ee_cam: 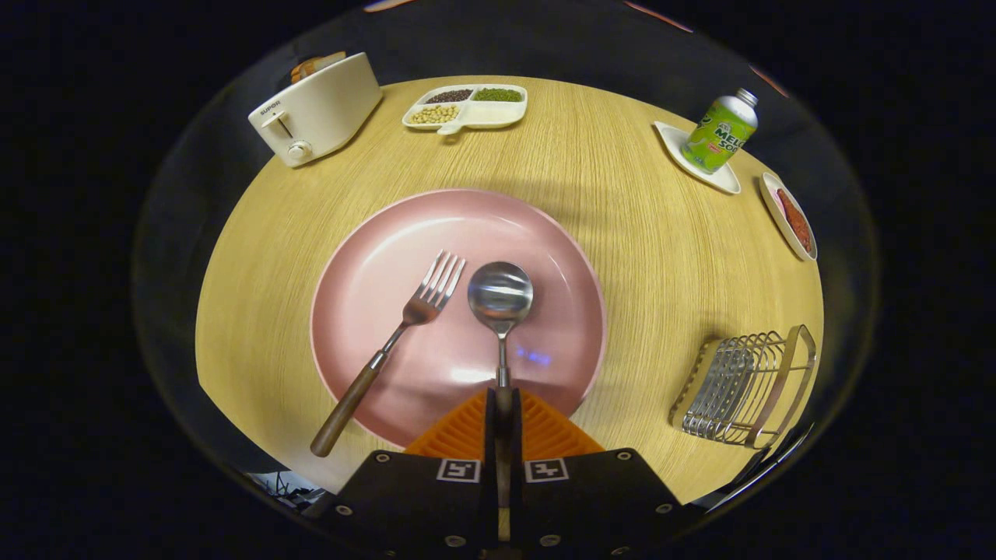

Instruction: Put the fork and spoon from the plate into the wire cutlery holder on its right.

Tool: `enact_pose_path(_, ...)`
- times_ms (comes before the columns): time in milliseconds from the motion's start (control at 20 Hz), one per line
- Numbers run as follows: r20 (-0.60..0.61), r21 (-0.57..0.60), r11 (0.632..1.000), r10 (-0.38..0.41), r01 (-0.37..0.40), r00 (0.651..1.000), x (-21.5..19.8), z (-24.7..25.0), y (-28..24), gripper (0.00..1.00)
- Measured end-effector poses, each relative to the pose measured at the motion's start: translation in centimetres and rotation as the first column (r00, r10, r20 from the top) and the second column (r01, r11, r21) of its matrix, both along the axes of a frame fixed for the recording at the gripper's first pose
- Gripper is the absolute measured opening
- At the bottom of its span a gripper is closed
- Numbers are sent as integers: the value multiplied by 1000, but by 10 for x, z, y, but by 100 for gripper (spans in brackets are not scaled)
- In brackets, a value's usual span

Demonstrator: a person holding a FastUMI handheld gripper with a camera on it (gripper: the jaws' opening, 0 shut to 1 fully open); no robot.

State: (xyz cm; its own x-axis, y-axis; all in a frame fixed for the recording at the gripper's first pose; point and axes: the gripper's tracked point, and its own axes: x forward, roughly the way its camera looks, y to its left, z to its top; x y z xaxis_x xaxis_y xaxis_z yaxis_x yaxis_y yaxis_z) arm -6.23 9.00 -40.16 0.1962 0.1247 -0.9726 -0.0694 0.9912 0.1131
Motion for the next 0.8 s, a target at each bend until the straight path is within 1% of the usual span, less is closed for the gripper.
enact_pose_path(100,39,15,1000,-17,17,999,4,10,-3,6)
enact_pose_path(250,72,45,998,-41,37,997,0,27,-9,6)
enact_pose_path(500,115,116,987,-127,113,985,-11,67,-26,6)
enact_pose_path(800,197,90,973,-225,211,954,-17,114,-86,6)
